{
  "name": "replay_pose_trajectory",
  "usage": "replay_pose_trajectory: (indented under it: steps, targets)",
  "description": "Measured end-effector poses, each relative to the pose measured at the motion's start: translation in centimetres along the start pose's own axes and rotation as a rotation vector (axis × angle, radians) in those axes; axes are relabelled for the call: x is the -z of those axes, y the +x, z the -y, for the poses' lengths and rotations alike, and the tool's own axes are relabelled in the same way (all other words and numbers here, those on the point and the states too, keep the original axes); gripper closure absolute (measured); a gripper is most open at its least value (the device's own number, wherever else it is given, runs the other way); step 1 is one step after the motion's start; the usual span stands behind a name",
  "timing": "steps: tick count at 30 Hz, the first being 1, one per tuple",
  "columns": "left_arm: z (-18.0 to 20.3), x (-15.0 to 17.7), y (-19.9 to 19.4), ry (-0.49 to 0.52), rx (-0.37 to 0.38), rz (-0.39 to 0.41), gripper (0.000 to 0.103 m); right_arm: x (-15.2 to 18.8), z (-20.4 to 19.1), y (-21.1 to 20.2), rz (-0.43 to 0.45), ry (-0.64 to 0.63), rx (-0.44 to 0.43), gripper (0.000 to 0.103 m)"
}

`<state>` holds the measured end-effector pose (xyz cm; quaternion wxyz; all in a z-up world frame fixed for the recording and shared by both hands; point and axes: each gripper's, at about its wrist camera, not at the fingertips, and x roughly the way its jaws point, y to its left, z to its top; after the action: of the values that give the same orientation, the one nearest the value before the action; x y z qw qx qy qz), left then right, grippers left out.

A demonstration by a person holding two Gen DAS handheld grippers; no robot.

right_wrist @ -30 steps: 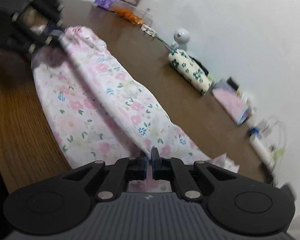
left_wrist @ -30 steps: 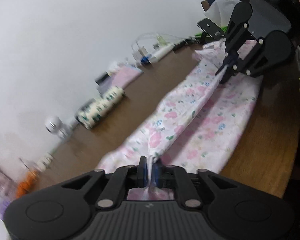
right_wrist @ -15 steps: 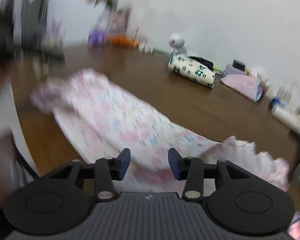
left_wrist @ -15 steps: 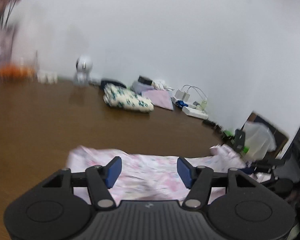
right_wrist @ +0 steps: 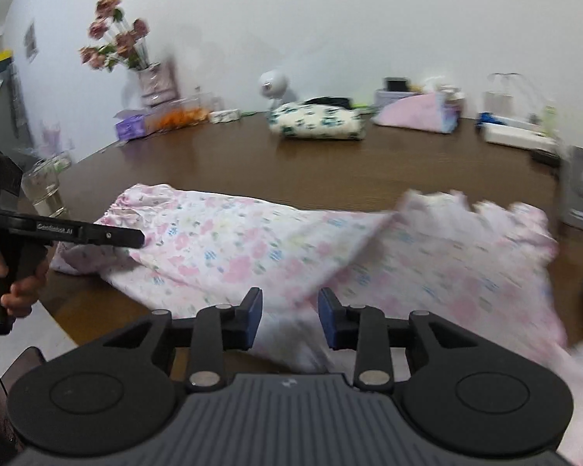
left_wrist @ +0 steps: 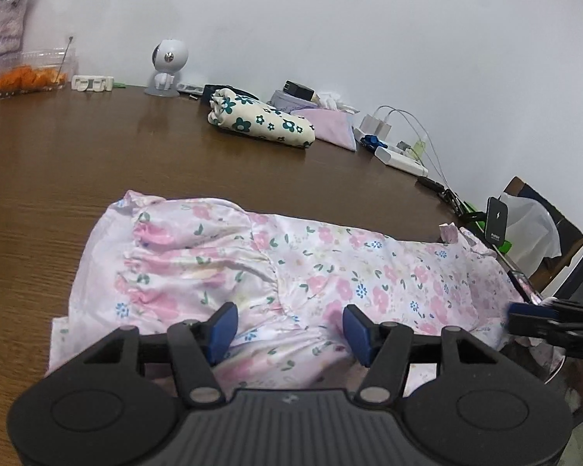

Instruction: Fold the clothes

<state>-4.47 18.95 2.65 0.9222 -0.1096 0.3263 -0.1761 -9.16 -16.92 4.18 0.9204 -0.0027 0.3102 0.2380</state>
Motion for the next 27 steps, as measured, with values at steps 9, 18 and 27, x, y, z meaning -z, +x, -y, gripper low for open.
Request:
replay_pose_trajectory:
  steps: [9,18,27]
  targets:
    - [-1.4,0.8,-2.1,0.023,-0.074,0.038,0.053,2.3,1.8,-3.3,-0.074,0.141,0.135,0.067]
    - [-2.1,1.1,-2.9,0.026,-0.081,0.058,0.055,3.0,1.4,-2.4,-0.176,0.203,0.048,0.067]
    - [-1.9,1.3,-2.8,0.038,-0.081,0.068,0.055,3.0,4.8,-1.0,-0.013,0.495,0.162,0.046]
